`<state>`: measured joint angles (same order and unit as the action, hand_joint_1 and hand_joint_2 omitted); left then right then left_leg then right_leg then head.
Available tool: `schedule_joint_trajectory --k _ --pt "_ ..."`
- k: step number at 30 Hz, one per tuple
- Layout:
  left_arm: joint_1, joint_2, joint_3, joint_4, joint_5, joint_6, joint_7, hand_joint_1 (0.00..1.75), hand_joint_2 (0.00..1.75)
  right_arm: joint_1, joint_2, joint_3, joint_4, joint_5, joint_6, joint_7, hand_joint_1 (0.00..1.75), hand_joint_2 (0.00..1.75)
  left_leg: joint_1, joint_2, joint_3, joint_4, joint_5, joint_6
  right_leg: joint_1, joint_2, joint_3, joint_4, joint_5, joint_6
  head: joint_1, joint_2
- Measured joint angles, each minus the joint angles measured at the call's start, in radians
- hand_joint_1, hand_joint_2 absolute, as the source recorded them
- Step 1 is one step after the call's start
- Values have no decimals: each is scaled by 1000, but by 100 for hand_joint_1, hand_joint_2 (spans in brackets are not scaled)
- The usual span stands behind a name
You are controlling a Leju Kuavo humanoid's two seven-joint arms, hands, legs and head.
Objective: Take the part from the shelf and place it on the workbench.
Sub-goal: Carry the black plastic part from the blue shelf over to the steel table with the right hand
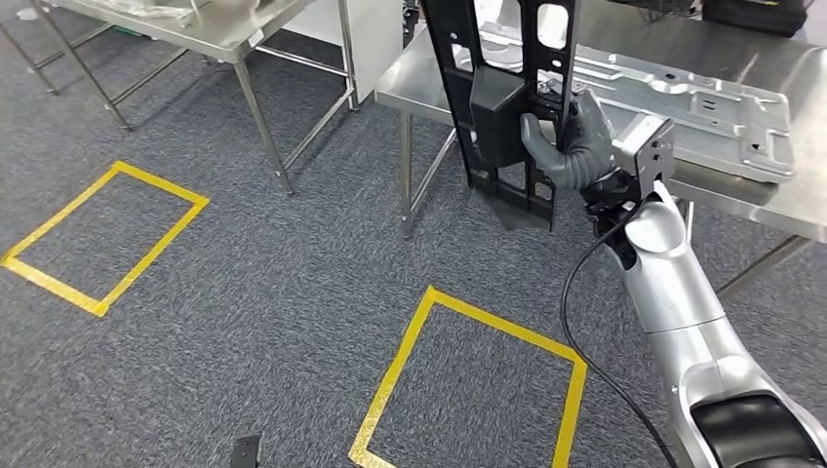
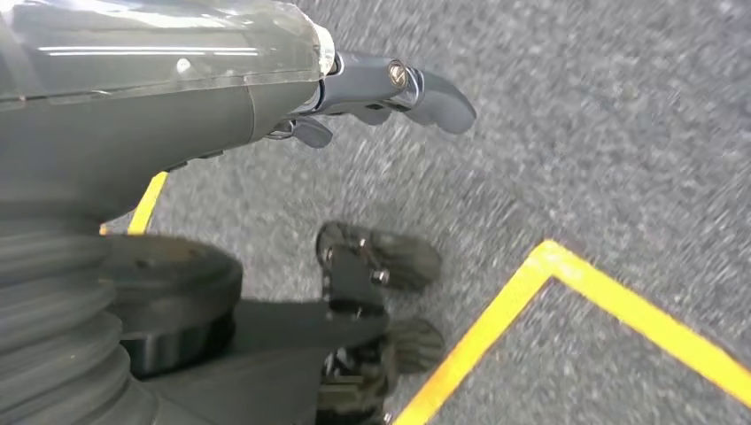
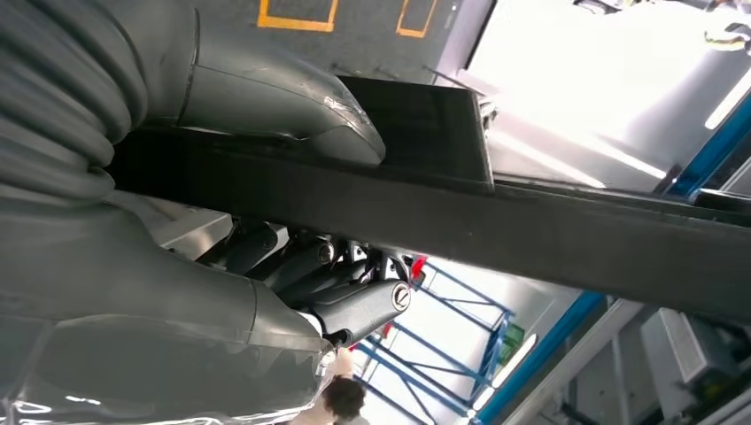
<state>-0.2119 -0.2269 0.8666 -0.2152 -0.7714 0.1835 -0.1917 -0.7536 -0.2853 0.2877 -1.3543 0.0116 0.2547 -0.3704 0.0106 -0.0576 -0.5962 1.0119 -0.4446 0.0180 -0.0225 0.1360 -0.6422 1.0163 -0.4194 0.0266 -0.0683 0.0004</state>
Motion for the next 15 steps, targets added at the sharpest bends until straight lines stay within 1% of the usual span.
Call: schedule_joint_trajectory --k 1,2,3,4,5,6,7,8,9,10,11,12,13,14,15 --pt "-2 -1 0 0 0 0 0 0 175 -2 -1 0 0 5 1 2 175 175 2 12 4 -8 4 5 3 -20 -7 13 -10 4 1 0" --pt "-3 -2 0 0 0 0 0 0 175 -5 -2 0 1 12 1 4 175 175 5 25 7 -15 7 10 6 -51 -22 45 -30 7 1 0" --pt "-4 -2 0 0 0 0 0 0 175 -7 -3 2 2 21 0 7 175 175 4 37 9 -18 9 13 7 -87 -48 98 -60 9 2 0" --pt "-3 -3 0 0 0 0 0 0 175 -9 -4 3 3 30 -1 9 175 175 4 49 9 -19 8 14 7 -111 -80 165 -91 12 3 0" --pt "-1 -3 0 0 0 1 0 0 175 -9 -4 5 6 38 -2 11 175 175 4 61 9 -19 7 14 5 -123 -111 227 -115 14 3 0" --pt "1 -3 0 0 1 1 0 0 175 -8 -4 6 8 45 -3 12 175 175 3 73 9 -18 6 14 2 -129 -130 267 -122 17 3 0" --pt "1 -3 0 0 1 2 0 0 175 -7 -4 8 10 48 -4 13 175 175 3 86 9 -17 3 13 0 -134 -131 268 -110 19 2 0" --pt "2 -3 0 0 1 2 0 0 175 -7 -4 9 12 51 -4 13 175 175 4 98 10 -14 0 11 -2 -140 -111 230 -82 21 3 0" --pt "2 -3 0 0 1 2 0 0 175 -9 -3 10 13 52 -4 14 175 175 4 110 12 -11 -4 8 -3 -154 -77 165 -46 22 3 0" --pt "2 -3 0 0 1 2 0 0 175 -12 -3 11 14 53 -5 14 175 175 1 119 12 -7 -9 3 0 -175 -42 98 -20 23 3 0" --pt "1 -3 0 0 1 2 0 0 175 -17 -3 11 14 53 -5 13 175 175 -2 128 12 -2 -14 -2 3 -191 -16 46 -5 18 2 0" --pt "1 -3 0 0 1 2 0 0 175 -21 -2 11 14 54 -6 13 175 175 -5 137 13 1 -19 -8 7 -202 -3 17 -1 13 2 0" --pt "1 -2 0 0 1 2 0 0 175 -23 -1 12 14 54 -6 13 175 175 -9 147 15 2 -22 -13 11 -201 -1 9 -5 6 1 0" --pt "1 -2 0 0 1 2 0 0 175 -23 -1 12 15 55 -6 13 175 175 -10 158 18 2 -25 -18 11 -189 -2 8 -5 -3 1 0" --pt "0 -2 0 0 0 2 0 0 175 -21 -1 12 15 55 -6 14 175 175 -8 160 20 4 -31 -24 9 -178 -2 7 -5 -9 1 0"
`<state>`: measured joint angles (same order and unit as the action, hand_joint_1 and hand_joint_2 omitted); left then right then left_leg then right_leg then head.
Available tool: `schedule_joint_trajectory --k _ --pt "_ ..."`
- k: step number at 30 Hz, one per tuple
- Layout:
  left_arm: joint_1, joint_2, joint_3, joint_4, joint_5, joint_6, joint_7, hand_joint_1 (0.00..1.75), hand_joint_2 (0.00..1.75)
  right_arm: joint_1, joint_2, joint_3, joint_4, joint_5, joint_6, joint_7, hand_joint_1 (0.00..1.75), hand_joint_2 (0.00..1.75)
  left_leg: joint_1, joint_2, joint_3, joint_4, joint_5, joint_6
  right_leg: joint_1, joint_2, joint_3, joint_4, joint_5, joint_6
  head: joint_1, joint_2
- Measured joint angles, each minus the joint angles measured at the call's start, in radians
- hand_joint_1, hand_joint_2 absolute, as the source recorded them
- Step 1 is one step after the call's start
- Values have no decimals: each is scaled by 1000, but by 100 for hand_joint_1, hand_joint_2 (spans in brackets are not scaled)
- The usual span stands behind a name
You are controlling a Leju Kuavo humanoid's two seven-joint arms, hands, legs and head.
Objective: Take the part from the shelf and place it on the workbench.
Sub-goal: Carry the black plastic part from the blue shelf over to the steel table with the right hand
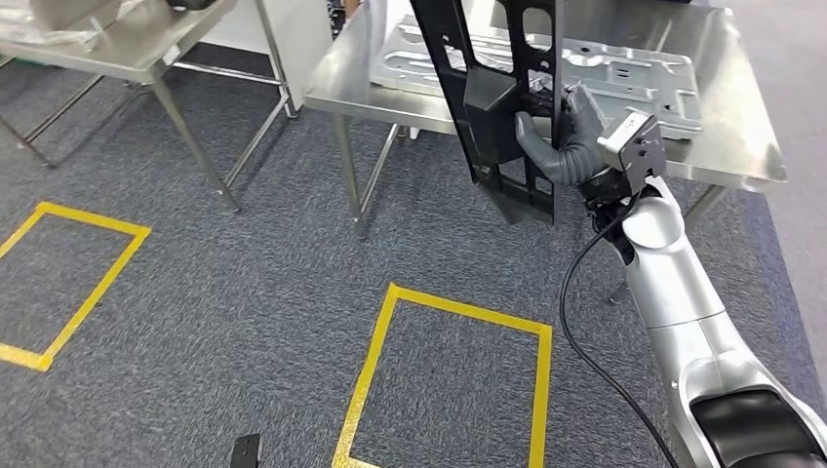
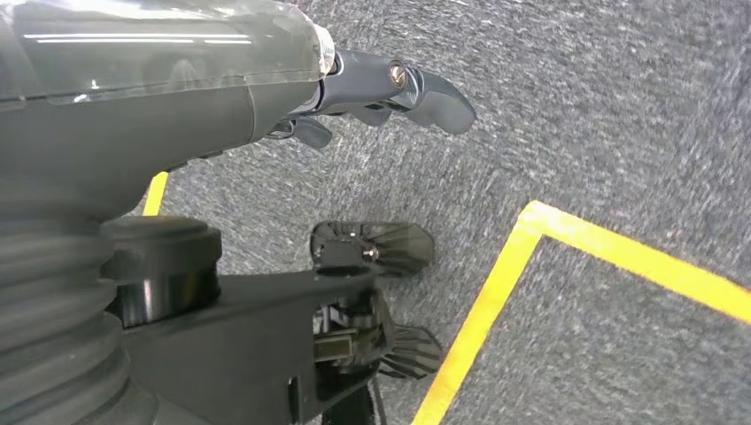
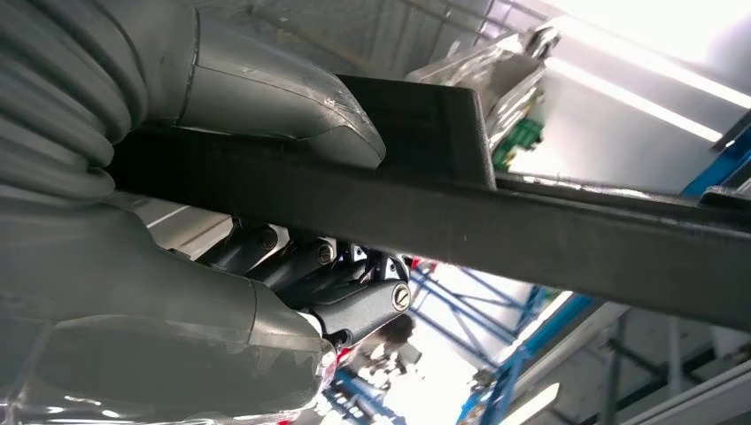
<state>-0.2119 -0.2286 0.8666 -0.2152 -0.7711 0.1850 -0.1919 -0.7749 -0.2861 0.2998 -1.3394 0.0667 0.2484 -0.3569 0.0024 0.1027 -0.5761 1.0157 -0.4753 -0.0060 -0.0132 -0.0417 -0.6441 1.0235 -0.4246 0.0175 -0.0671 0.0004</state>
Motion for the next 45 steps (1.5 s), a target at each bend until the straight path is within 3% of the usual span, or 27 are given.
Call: schedule_joint_trajectory --k 2,4,5,6,7,9,11,13,15,16,18,19,20,22,23,26,28,32,33,36,37,38,39,41,42,43,45 --pt "-2 0 0 0 -1 0 0 0 175 0 0 0 0 1 0 1 175 175 6 -32 -14 40 -31 -9 -3 21 3 -2 1 -13 0 0" --pt "0 0 0 0 -1 0 1 0 175 -1 0 0 -1 1 0 1 175 175 10 -77 -69 159 -91 -13 -3 42 5 -3 1 -22 0 0" --pt "1 0 0 0 -1 0 2 0 175 0 0 0 0 2 0 2 175 175 10 -87 -105 229 -117 -13 -1 54 5 -2 0 -25 0 0" --pt "3 0 0 0 -1 1 3 0 175 2 0 1 0 2 0 2 175 175 9 -91 -133 281 -129 -12 1 68 5 -1 0 -27 0 0" --pt "4 1 0 0 -1 1 4 0 175 3 0 1 0 3 0 2 175 175 8 -94 -146 299 -121 -9 3 83 6 -1 -1 -28 0 0" --pt "3 1 0 0 -1 1 4 0 175 3 1 1 1 4 0 4 175 175 6 -107 -117 214 -52 5 8 112 10 0 -1 -28 0 0" --pt "3 2 0 0 -1 1 4 0 175 0 3 2 2 5 0 5 175 175 6 -153 -64 82 12 24 9 136 11 1 -2 -26 0 0" --pt "3 2 0 0 -1 2 4 0 175 -4 4 3 3 7 0 6 175 175 4 -183 -38 22 28 33 3 159 5 0 1 -16 0 0" --pt "2 2 0 0 0 4 5 0 175 -5 4 4 4 10 -1 9 175 175 4 -166 -30 7 30 34 -3 181 1 -4 5 -1 -1 0" --pt "0 2 0 0 0 4 5 0 175 -5 3 4 4 12 -1 10 175 175 6 -156 -24 -3 35 37 -2 170 -1 -1 2 5 0 0" --pt "-3 1 0 0 -1 4 4 0 175 -13 2 5 6 20 -2 15 175 175 10 -135 -15 -22 43 44 1 115 -27 53 -33 16 0 0" --pt "-3 0 0 0 -1 4 4 0 175 -17 2 6 7 29 0 21 175 175 9 -127 -13 -25 43 45 1 80 -54 110 -63 21 0 0" --pt "-2 0 0 0 -1 4 4 0 175 -20 1 8 10 46 4 31 175 175 8 -119 -12 -25 43 46 -3 61 -87 177 -94 25 0 0" --pt "0 1 0 0 0 4 5 0 175 -26 -3 24 20 95 15 59 175 175 9 -104 -12 -23 40 44 -12 46 -126 258 -113 34 0 0" --pt "1 1 0 0 0 4 7 0 175 -29 -6 34 27 120 17 73 175 175 10 -99 -12 -21 39 42 -16 43 -119 245 -96 38 0 0" --pt "0 0 0 0 4 2 8 0 175 -43 -7 58 47 152 6 92 175 175 12 -92 -14 -6 28 28 -22 32 -18 56 -12 42 0 0" --pt "-1 1 0 0 10 1 3 0 175 -59 -6 67 57 158 -2 94 175 175 8 -90 -17 2 22 17 -17 30 13 -3 -1 33 0 0" --pt "0 2 0 0 19 9 -5 0 175 -87 0 84 77 166 -8 101 175 175 10 -90 -24 24 1 -2 -16 37 14 -3 -4 4 0 0" --pt "1 2 0 0 19 11 -9 0 175 -96 2 88 81 170 -8 103 175 175 11 -91 -38 56 -20 -5 -17 37 15 -5 -4 -3 0 0" --pt "4 2 0 0 20 7 -23 0 175 -119 9 103 97 183 -13 106 175 175 11 -93 -132 256 -109 -9 -11 39 16 -4 -6 -15 0 0" --pt "7 3 0 0 20 3 -28 0 175 -123 10 107 102 189 -15 107 175 175 11 -94 -158 307 -122 -8 -9 41 17 -3 -6 -17 0 0" --pt "8 3 0 0 20 0 -33 0 175 -126 12 112 108 196 -18 107 175 175 11 -94 -165 315 -112 -6 -7 44 18 -2 -7 -18 0 0" --pt "10 3 0 0 21 -4 -38 0 175 -129 14 117 114 205 -21 108 175 175 11 -94 -153 281 -83 -3 -6 47 19 -1 -8 -17 0 0" --pt "10 4 0 0 24 -8 -46 0 175 -138 18 126 124 223 -31 108 175 175 10 -97 -91 139 -8 7 -4 53 21 1 -12 -14 0 0" --pt "10 4 0 0 26 -9 -49 0 175 -143 20 129 129 230 -37 109 175 175 8 -100 -63 77 15 12 -2 55 21 3 -13 -11 0 0" --pt "10 4 0 0 28 -10 -50 0 175 -147 21 131 134 234 -41 109 175 175 7 -103 -46 37 26 16 -1 56 20 3 -13 -6 0 0" --pt "12 5 0 0 30 -11 -51 0 175 -151 21 135 143 237 -44 110 175 175 4 -105 -40 19 25 21 0 58 18 1 -10 6 0 0"
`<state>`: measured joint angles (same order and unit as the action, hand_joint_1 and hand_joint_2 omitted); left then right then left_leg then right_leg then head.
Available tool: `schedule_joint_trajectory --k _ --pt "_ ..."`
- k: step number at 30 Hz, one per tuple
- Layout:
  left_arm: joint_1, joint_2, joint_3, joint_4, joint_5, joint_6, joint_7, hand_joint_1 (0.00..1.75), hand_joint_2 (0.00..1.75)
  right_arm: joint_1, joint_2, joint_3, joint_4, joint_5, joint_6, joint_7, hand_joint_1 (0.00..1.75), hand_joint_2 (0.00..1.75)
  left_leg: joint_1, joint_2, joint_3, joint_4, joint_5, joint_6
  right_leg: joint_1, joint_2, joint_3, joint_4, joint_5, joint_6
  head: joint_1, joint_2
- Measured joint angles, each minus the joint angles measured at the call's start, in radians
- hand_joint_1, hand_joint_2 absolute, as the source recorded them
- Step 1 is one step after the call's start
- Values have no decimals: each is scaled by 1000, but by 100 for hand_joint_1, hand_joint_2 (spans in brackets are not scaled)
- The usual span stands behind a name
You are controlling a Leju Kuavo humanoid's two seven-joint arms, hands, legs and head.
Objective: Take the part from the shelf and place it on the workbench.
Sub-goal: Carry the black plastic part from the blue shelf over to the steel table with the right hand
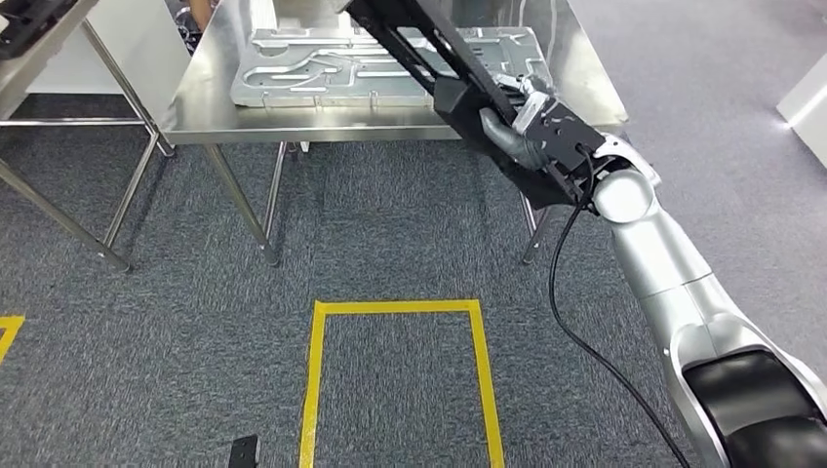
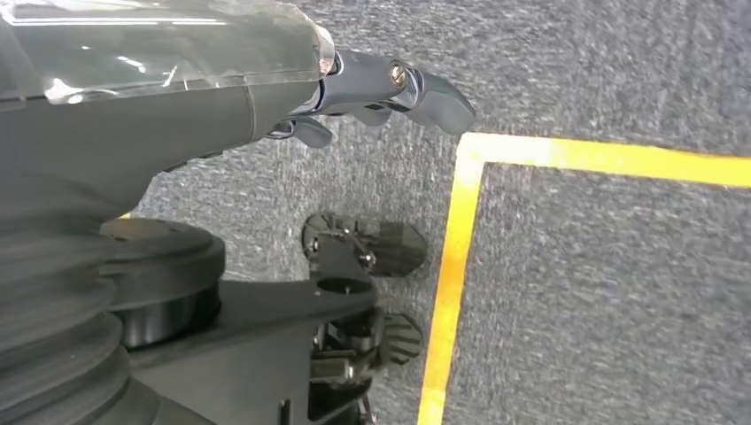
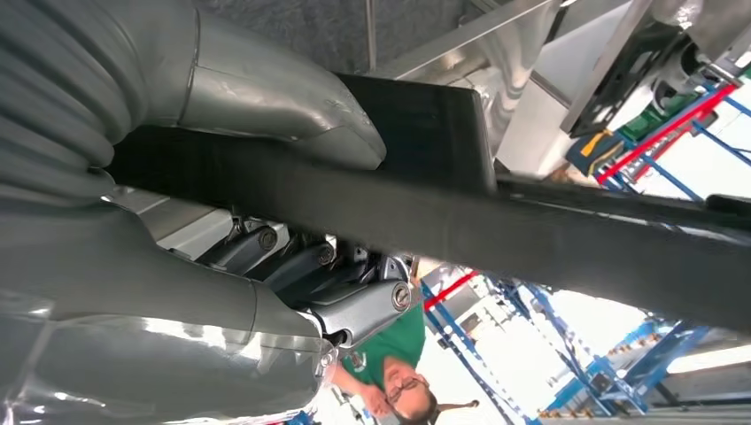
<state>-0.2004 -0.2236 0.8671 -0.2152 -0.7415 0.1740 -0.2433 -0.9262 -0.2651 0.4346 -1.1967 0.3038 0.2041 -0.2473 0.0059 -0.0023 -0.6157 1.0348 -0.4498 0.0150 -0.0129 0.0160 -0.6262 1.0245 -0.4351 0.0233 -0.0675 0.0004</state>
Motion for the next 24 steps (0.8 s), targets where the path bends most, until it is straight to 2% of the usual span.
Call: schedule_joint_trajectory --k 2,3,4,6,7,8,9,11,12,13,15,18,20,22,23,24 --pt "1 0 0 0 1 0 -1 0 175 -1 0 3 6 1 -1 0 175 175 3 1 6 -10 7 11 -2 -1 -2 4 -7 11 0 0" --pt "0 0 0 0 1 -1 -1 0 175 -3 0 5 8 1 -2 0 175 175 5 2 10 -17 10 17 -3 -3 -11 27 -22 16 0 0" --pt "-1 0 0 0 1 -1 -2 0 175 -5 0 6 9 1 -2 0 175 175 6 2 13 -22 13 22 -4 -5 -31 71 -46 19 0 0" --pt "-1 0 0 0 1 -2 -2 0 175 -9 0 8 14 4 -5 0 175 175 5 2 14 -23 12 26 -5 -8 -97 202 -103 26 0 0" --pt "0 0 0 0 1 -3 -3 0 175 -9 0 10 18 11 -8 0 175 175 5 2 14 -22 10 27 -6 -9 -126 255 -116 29 0 0" --pt "1 0 0 0 1 -4 -5 0 175 -9 0 13 22 21 -14 0 175 175 4 2 15 -21 7 27 -8 -9 -141 277 -111 30 0 0" --pt "1 0 0 0 2 -5 -7 0 175 -11 0 16 26 36 -21 0 175 175 5 2 17 -19 4 26 -9 -11 -133 253 -85 31 0 0" --pt "2 0 0 0 3 -8 -11 0 175 -16 0 21 33 73 -43 1 175 175 5 1 23 -15 -5 21 -11 -17 -73 122 -13 28 0 0" --pt "2 -1 0 0 4 -9 -13 0 175 -22 1 25 37 94 -58 2 175 175 3 1 25 -12 -9 17 -8 -22 -42 56 10 25 0 0" --pt "2 0 0 0 5 -9 -14 0 175 -29 1 29 41 117 -73 3 175 175 1 2 25 -12 -11 13 -6 -24 -24 18 18 20 0 0" --pt "1 0 0 0 5 -9 -15 0 175 -41 3 39 52 176 -111 10 175 175 -2 3 25 -14 -15 2 0 -24 -15 -2 12 8 0 0" --pt "1 0 0 0 5 -9 -16 0 175 -66 14 62 75 274 -161 29 175 175 -3 5 26 2 -32 -14 -7 -19 -3 -10 7 -11 0 0" --pt "1 1 0 0 5 -9 -18 0 175 -94 30 81 97 342 -196 51 175 175 -1 5 -20 98 -74 -20 -9 -17 8 -14 1 -25 0 0" --pt "2 1 0 0 4 -9 -18 0 175 -117 46 102 124 419 -238 75 175 175 0 5 -100 234 -115 -23 -5 -13 19 -14 -9 -31 0 0" --pt "3 1 0 0 3 -9 -18 0 175 -124 52 112 138 458 -259 86 175 175 1 5 -129 271 -112 -23 -4 -11 27 -13 -15 -32 0 0" --pt "4 1 0 0 2 -9 -17 0 175 -129 57 121 153 497 -281 97 175 175 1 5 -142 273 -90 -22 -3 -10 36 -13 -23 -31 0 0"
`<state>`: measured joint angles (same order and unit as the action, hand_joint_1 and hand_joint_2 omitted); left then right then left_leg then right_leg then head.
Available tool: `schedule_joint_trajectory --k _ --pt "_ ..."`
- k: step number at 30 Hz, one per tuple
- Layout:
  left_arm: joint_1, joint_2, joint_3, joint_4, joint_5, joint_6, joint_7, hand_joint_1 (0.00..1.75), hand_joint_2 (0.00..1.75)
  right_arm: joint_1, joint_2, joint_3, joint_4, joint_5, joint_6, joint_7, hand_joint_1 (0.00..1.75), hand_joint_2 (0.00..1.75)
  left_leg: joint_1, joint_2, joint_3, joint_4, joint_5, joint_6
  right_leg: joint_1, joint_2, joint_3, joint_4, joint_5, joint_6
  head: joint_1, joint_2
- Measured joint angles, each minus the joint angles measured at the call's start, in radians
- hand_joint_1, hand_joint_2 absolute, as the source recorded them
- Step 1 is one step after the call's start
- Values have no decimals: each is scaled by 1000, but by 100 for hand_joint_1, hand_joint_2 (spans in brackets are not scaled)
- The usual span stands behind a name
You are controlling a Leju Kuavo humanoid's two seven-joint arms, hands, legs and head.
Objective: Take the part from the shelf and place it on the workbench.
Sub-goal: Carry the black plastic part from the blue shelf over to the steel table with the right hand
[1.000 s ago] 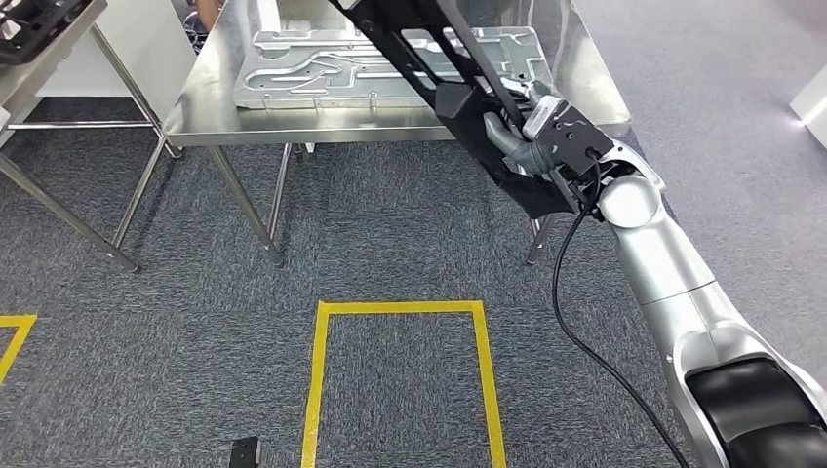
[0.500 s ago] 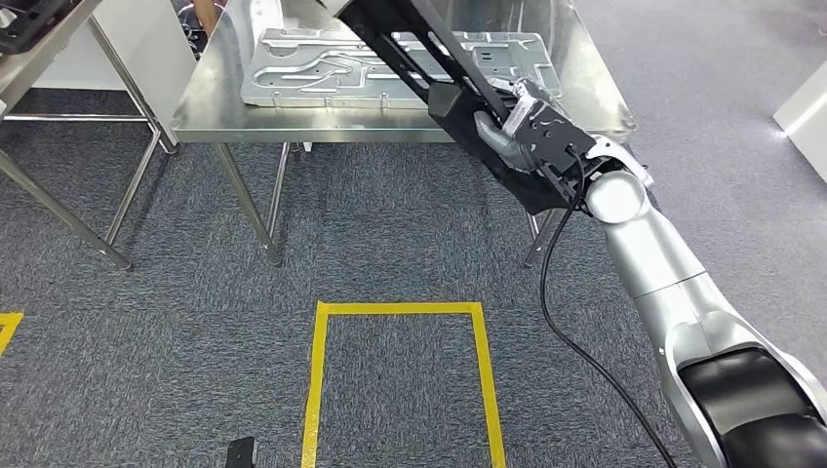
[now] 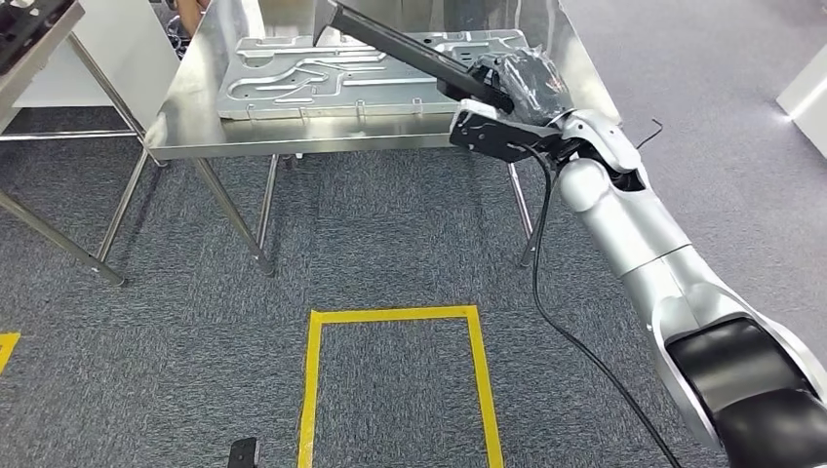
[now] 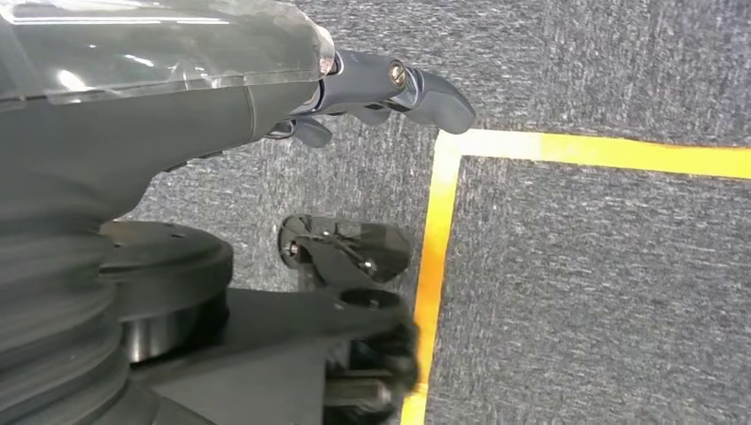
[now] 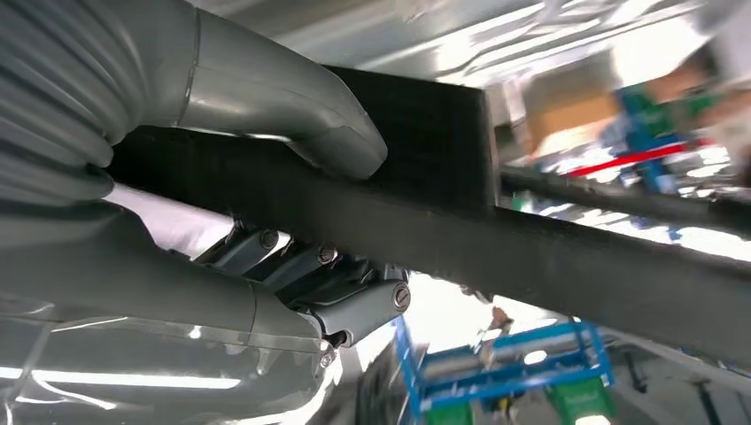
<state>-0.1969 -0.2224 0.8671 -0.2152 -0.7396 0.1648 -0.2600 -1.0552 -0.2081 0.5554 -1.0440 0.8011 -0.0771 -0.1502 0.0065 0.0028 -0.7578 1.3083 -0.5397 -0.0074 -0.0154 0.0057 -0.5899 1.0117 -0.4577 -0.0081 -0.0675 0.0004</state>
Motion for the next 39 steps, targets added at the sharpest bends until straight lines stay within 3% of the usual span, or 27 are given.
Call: schedule_joint_trajectory --k 2,4,9,11,14,15,16,18,20,23,25,28,30,31,32,34,35,36,39 --pt "0 0 0 0 -1 0 2 0 175 -11 9 17 28 65 -39 19 175 175 0 0 29 -110 93 6 2 1 23 1 -18 2 0 0" --pt "-1 2 0 0 -1 0 3 0 175 -28 18 31 54 101 -67 30 175 175 -5 -2 77 -232 150 15 5 4 38 1 -34 9 0 0" --pt "-5 4 -6 0 -13 0 10 0 175 -50 58 43 121 135 -97 38 175 175 -6 -4 121 -300 139 36 3 6 33 29 -33 37 0 0" --pt "-9 3 -8 0 -18 0 13 0 175 -57 78 43 146 143 -110 39 175 175 -2 -5 139 -310 133 45 0 2 -19 114 -53 45 1 0" --pt "-12 3 -10 0 -21 0 17 0 175 -62 97 43 177 147 -119 38 175 175 -1 -7 160 -311 113 49 -4 0 -136 270 -108 56 1 0" --pt "-11 3 -10 0 -21 0 17 0 175 -62 100 43 184 148 -120 39 175 175 -1 -9 170 -310 105 48 -6 -1 -153 273 -101 58 1 0" --pt "-9 3 -10 0 -21 0 18 0 175 -61 103 43 191 148 -120 39 175 175 1 -12 181 -310 97 45 -8 -2 -153 242 -72 59 1 0" --pt "-7 3 -10 0 -21 0 18 0 175 -62 107 43 201 149 -121 40 175 175 3 -13 205 -308 77 38 -10 -8 -116 108 25 58 1 0" --pt "-7 3 -11 0 -21 0 18 0 175 -64 110 44 210 149 -122 39 175 175 3 -13 216 -307 61 26 -3 -13 -89 11 78 47 0 0" --pt "-9 3 -13 0 -21 -1 17 0 175 -66 117 44 216 163 -126 41 175 175 2 -10 224 -306 52 5 3 -8 -78 -6 74 20 0 0" --pt "-10 3 -16 0 -24 -3 16 0 175 -72 129 44 221 198 -136 54 175 175 4 -9 207 -261 48 -4 1 -5 -63 -9 65 5 0 0" --pt "-13 4 -21 0 -25 -6 14 0 175 -78 167 51 238 261 -155 80 175 175 6 -8 100 -78 -9 -9 3 4 -38 -11 44 -10 0 0" --pt "-12 5 -22 0 -21 -5 14 0 175 -77 195 61 256 298 -160 93 175 175 6 -8 39 -7 -34 -8 7 10 -19 -11 28 -13 0 0" --pt "-11 6 -22 0 -17 -3 13 0 175 -77 209 64 265 314 -161 98 175 175 5 -8 31 -22 -15 -5 10 12 -6 -11 18 -14 0 0" --pt "-10 7 -22 0 -14 -1 12 0 175 -78 222 67 275 327 -162 103 175 175 3 -8 39 -73 26 0 14 13 9 -11 8 -15 0 0" --pt "-7 10 -21 0 -9 2 8 0 175 -81 242 68 296 348 -169 108 175 175 -5 -8 74 -210 128 17 19 12 35 -12 -12 -14 0 0" --pt "-5 12 -21 0 -7 2 7 0 175 -84 248 68 306 356 -173 108 175 175 -10 -9 91 -262 155 25 20 12 43 -13 -20 -10 0 0" --pt "-4 13 -21 0 -6 3 6 0 175 -85 252 68 316 363 -177 106 175 175 -13 -9 102 -292 166 30 20 12 49 -13 -26 -5 0 0" --pt "0 16 -20 0 -1 3 3 0 175 -87 259 69 341 376 -187 97 175 175 -12 -11 128 -319 157 37 20 10 59 -2 -31 12 0 0"
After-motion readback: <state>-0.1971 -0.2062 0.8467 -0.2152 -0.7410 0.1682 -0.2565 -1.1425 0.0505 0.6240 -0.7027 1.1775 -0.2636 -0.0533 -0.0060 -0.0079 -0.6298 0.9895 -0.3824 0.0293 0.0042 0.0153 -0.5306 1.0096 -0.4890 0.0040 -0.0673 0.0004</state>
